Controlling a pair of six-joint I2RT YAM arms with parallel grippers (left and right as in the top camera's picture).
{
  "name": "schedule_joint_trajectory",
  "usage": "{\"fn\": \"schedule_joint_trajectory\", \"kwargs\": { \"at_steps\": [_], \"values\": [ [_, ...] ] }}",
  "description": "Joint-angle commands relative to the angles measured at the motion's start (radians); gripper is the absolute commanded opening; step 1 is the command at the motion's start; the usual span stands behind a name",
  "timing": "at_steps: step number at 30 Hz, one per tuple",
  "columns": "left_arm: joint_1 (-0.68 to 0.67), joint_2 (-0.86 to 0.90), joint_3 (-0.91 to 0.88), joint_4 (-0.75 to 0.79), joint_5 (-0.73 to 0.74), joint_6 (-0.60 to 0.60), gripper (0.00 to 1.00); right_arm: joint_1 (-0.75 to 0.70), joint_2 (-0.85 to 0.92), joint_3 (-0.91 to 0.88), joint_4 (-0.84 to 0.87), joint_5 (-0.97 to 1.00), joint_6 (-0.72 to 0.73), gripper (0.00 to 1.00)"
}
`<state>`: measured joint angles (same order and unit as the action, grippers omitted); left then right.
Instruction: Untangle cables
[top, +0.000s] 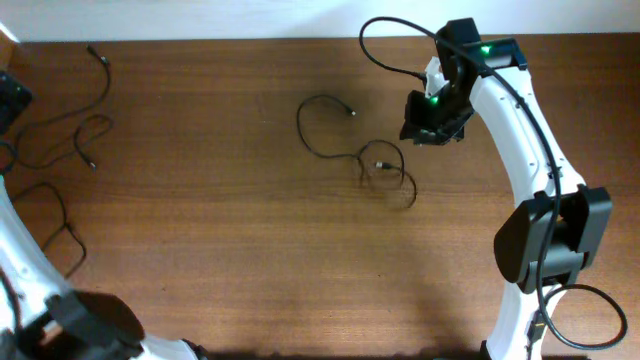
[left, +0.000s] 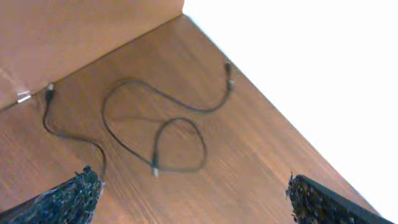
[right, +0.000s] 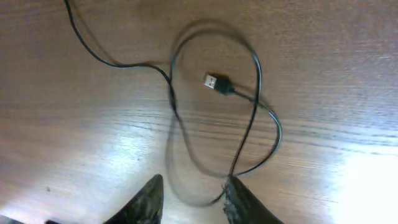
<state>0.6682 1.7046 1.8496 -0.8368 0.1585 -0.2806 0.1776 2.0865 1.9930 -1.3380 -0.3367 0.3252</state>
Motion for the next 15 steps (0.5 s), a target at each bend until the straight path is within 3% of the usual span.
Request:
{"fn": "schedule_joint_trajectory", "kwargs": {
  "at_steps": [1, 2, 6, 8, 12, 15],
  "values": [
    [-0.096, -0.063, 0.005, -0.064, 0.138, 0.074, 0.99, 0.013, 0.002, -0.007, 0.001, -0.001, -0.031, 0.56],
    [-0.144, -0.067, 0.005, -0.078, 0.177, 0.104, 1.0, 0.013, 0.0, -0.004, 0.001, -0.027, -0.055, 0.64],
    [-0.43, -0.056, 0.001, -0.117, 0.196, 0.223, 1.0, -0.008, -0.058, 0.023, -0.013, -0.046, -0.082, 0.74],
    [-0.566, -0.032, 0.001, -0.141, 0.194, 0.253, 1.0, -0.06, -0.097, 0.04, -0.027, -0.044, -0.082, 0.95],
    [-0.774, 0.057, 0.0, -0.232, 0.194, 0.251, 1.0, -0.226, -0.121, 0.042, -0.098, -0.043, -0.087, 1.0],
    [-0.901, 0.157, 0.0, -0.281, 0.193, 0.227, 0.9, -0.287, -0.117, 0.039, -0.126, -0.043, -0.148, 1.0]
  ]
}}
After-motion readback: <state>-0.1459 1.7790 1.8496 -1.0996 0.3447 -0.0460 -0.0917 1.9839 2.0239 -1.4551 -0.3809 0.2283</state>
